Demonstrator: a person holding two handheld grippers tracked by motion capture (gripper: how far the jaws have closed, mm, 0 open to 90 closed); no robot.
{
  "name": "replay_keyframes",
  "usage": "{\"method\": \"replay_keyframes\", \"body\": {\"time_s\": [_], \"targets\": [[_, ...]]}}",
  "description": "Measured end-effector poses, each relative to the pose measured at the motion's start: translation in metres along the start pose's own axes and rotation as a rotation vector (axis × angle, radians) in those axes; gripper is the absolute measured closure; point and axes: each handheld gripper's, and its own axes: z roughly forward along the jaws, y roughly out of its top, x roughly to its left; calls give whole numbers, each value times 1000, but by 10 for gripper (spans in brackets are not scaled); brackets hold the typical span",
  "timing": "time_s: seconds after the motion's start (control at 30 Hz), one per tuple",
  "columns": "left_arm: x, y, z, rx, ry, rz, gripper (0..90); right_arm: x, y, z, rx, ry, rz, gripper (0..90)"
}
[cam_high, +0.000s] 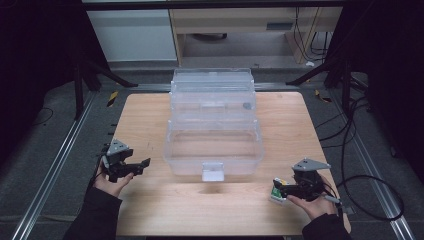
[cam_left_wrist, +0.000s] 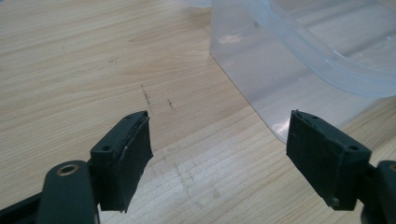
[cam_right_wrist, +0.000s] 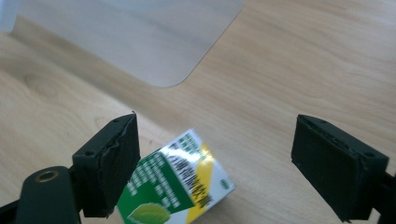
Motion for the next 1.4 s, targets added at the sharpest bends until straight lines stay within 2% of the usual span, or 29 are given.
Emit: {"method": "replay_keyframes", "body": {"time_s": [0.07, 0.37, 0.53, 0.77, 0.97, 1.17, 1.23, 1.4], "targets": [[-1, 0, 0, -3, 0, -2, 212, 3, -2, 1, 7, -7, -11, 151], [-2, -1, 2, 16, -1, 0, 212, 14, -8, 11, 64, 4, 11, 135], [-3, -2, 4, 33, -3, 8, 212, 19, -9, 16, 74, 9, -11, 128], [-4, -2, 5, 40, -3, 4, 213, 17, -11, 17, 84, 14, 10, 121], [-4, -2, 6, 45, -5, 5, 214, 14, -11, 15, 94, 40, 18, 173], [-4, -2, 6, 50, -4, 8, 214, 9, -11, 15, 92, 45, 5, 179], [-3, 0, 3, 32, -11, -6, 220, 6, -10, 16, 88, 43, 1, 181], [-2, 3, -3, 18, 1, -7, 224, 3, -9, 18, 80, 43, -1, 195]]}}
